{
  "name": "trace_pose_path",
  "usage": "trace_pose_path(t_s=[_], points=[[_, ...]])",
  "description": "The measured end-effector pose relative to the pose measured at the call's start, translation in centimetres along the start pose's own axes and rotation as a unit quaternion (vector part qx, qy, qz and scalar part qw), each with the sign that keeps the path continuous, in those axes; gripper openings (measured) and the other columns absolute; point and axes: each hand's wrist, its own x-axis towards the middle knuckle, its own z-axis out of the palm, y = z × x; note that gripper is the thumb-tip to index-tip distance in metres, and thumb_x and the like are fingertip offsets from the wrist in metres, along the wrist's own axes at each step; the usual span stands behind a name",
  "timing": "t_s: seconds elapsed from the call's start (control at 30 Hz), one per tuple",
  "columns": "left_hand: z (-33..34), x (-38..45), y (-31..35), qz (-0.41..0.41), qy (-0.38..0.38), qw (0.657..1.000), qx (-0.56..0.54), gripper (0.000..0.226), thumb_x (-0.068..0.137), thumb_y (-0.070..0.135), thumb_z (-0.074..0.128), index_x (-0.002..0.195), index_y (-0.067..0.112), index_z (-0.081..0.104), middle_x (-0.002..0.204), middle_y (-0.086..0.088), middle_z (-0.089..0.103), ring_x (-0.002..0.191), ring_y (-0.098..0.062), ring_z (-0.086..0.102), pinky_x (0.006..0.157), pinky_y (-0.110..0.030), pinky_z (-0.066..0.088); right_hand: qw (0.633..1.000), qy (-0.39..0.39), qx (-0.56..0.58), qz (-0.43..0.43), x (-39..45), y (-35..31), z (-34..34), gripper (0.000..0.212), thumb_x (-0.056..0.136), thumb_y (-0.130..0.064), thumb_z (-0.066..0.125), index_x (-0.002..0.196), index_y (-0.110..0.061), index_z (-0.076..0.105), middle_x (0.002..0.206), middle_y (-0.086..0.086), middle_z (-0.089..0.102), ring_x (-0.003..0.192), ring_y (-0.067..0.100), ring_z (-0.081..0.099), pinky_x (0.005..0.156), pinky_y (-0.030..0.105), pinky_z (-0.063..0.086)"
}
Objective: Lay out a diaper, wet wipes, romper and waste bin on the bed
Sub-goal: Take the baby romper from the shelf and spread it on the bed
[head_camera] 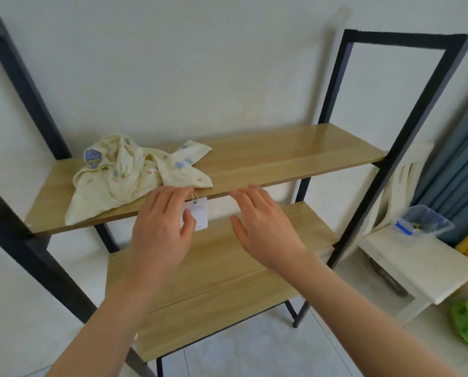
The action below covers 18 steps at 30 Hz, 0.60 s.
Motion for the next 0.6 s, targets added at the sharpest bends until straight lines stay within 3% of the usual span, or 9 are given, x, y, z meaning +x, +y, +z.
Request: trace_pose_path(t_s=[0.27,0.47,0.6], points=[[1.3,2.2,-1.8,-0.125,0.011,0.990,0.068,0.034,0.085,0.015,0.050,0.115,0.005,0.062,0.113,-0.010,0.061,0.112,-0.029,0.049,0.091,-0.040,0.046,0.991,-0.006,0.063,-0.121,7.5,2.1,1.7,0.039,0.090,-0.018,0.056,0.126,-0.003,0.056,0.123,0.013,0.060,0.123,0.035,0.050,0.096,0.044,0.048],[0.1,4.3,-4.3,-0.231,0.002,0.961,0.150,0.035,0.090,0.026,0.063,0.119,0.009,0.061,0.128,-0.012,0.055,0.120,-0.030,0.043,0.098,-0.045,0.041,0.973,-0.108,0.100,-0.175,12.3,0.9,2.0,0.063,0.096,-0.047,0.045,0.146,-0.010,0.033,0.146,0.005,0.042,0.139,0.025,0.030,0.108,0.037,0.034],[-0.7,5.7,-5.9,-0.315,-0.053,0.936,0.149,0.049,0.090,0.040,0.059,0.131,0.012,0.053,0.141,-0.010,0.047,0.129,-0.031,0.039,0.104,-0.045,0.035,0.963,-0.156,0.099,-0.194,14.3,-0.2,2.7,0.056,0.095,-0.042,0.049,0.144,-0.018,0.038,0.146,0.004,0.044,0.134,0.023,0.039,0.100,0.038,0.041]])
